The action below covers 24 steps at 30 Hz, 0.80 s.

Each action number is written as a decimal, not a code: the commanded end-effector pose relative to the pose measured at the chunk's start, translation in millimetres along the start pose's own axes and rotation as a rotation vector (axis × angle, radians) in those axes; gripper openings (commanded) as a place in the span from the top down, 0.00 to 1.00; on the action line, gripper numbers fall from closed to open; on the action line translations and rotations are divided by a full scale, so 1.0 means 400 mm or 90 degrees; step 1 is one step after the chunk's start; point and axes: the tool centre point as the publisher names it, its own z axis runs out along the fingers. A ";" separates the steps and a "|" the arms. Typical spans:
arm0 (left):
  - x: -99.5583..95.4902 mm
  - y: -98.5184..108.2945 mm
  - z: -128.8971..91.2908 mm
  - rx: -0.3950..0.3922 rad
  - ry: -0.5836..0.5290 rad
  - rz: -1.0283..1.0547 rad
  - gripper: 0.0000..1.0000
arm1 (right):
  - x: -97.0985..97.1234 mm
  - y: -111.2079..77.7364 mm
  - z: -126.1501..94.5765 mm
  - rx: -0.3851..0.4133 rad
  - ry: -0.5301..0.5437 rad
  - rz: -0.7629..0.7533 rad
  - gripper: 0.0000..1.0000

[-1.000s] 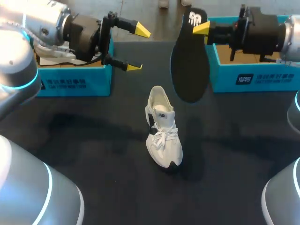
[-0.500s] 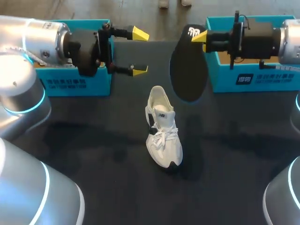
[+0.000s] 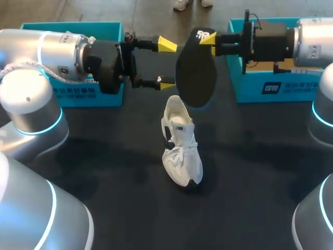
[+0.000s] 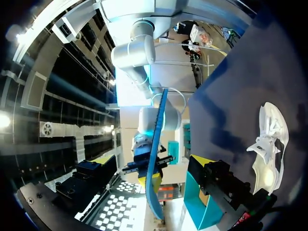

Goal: Take the shoe out of the shoebox, open the shoe tongue, remove and reinsert the insole, then place the shoe into the shoebox

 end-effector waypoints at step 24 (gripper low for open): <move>0.012 0.035 0.035 -0.002 -0.011 0.019 0.70 | -0.002 0.014 0.084 0.006 0.020 -0.001 1.00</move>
